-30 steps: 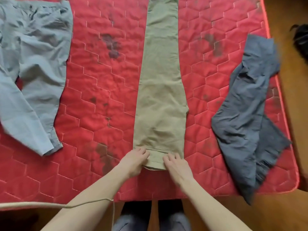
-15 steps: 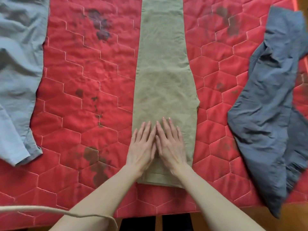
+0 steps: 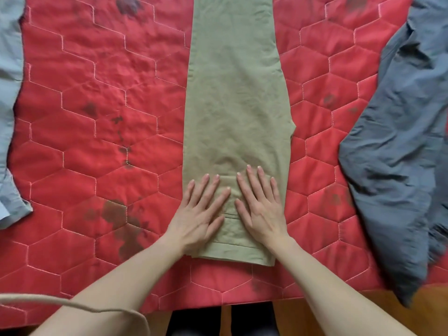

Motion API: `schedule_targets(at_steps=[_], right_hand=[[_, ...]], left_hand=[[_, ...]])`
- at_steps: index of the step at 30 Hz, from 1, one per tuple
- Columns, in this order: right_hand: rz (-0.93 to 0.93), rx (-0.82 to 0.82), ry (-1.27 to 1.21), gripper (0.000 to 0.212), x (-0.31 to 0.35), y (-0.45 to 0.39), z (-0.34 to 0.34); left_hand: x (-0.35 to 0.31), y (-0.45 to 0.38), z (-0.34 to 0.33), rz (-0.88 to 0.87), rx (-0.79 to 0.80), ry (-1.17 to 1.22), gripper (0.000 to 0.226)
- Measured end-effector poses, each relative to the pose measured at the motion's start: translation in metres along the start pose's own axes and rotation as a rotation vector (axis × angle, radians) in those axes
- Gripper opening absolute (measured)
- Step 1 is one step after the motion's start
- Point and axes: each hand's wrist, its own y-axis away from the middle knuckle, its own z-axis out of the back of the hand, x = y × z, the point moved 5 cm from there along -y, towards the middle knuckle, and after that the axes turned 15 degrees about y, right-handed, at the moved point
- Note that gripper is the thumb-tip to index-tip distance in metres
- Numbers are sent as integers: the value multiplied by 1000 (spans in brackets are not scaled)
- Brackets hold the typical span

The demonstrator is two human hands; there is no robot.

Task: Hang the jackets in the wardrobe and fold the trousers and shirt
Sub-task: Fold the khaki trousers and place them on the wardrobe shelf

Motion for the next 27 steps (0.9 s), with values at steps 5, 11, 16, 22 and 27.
schedule_targets(at_steps=[5, 11, 16, 22, 27], right_hand=[[417, 96, 109, 68, -24, 13, 6], [928, 293, 120, 89, -72, 8, 18], [1025, 231, 265, 94, -81, 1, 20], [836, 85, 236, 67, -60, 15, 20], [708, 230, 149, 66, -58, 20, 28]], left_hand=[[24, 14, 29, -402, 314, -93, 75], [45, 9, 56, -572, 494, -206, 102], [42, 4, 44, -461, 355, -202, 70], [45, 5, 43, -377, 357, -108, 81], [35, 10, 43, -271, 385, -20, 81]])
